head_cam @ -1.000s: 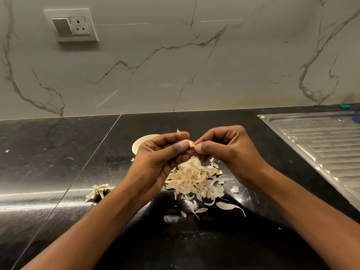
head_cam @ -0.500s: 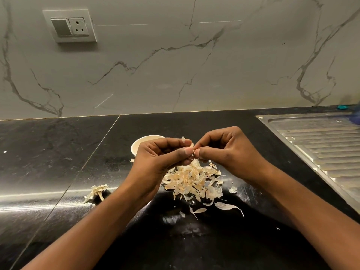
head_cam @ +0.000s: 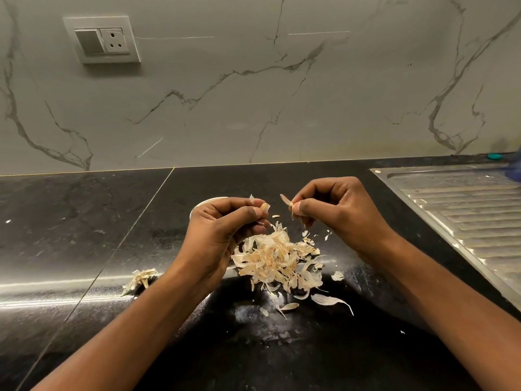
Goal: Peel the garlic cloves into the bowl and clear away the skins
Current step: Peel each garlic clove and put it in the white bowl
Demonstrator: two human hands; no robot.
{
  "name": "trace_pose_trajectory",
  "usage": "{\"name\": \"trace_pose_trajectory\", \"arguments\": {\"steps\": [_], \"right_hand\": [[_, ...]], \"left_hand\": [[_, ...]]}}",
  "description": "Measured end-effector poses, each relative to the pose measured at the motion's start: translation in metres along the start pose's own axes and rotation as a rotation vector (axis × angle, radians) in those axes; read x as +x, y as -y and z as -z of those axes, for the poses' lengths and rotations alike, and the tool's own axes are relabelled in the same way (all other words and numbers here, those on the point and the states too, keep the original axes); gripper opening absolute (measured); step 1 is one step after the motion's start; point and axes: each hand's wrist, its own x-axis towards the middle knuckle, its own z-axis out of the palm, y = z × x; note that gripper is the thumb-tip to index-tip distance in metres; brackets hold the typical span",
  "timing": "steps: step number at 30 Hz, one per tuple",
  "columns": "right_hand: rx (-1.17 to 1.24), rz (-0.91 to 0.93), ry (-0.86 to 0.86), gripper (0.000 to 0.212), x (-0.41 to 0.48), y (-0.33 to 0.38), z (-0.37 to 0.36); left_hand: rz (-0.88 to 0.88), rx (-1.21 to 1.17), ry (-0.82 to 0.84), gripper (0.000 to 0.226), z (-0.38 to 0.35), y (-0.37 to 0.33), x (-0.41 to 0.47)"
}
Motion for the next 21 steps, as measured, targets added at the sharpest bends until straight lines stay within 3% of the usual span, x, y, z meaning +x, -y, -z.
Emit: {"name": "trace_pose_trajectory", "arguments": {"steps": [6,10,16,21], "right_hand": [[-0.127,-0.002,0.065,0.009,0.0016,-0.0006,0.0069],[-0.179,-0.024,0.128,0.022,0.0012,-0.0040,0.0041],[-0.070,-0.027,0.149,0.019,-0.0012,-0.0010,0.0006],[-0.112,0.011,0.116,0.014,-0.0003,-0.0054,-0.0011]], "left_hand": [[-0.002,0.007,0.011,0.024,0.0025,-0.0024,0.0000],[-0.034,0.090,0.043,0.018,-0.0002,-0.0003,-0.0020],[-0.059,0.189,0.078,0.022,-0.0003,0.0026,-0.0030],[-0.052,0.198,0.101,0.029,-0.0008,0.0028,-0.0044]]}}
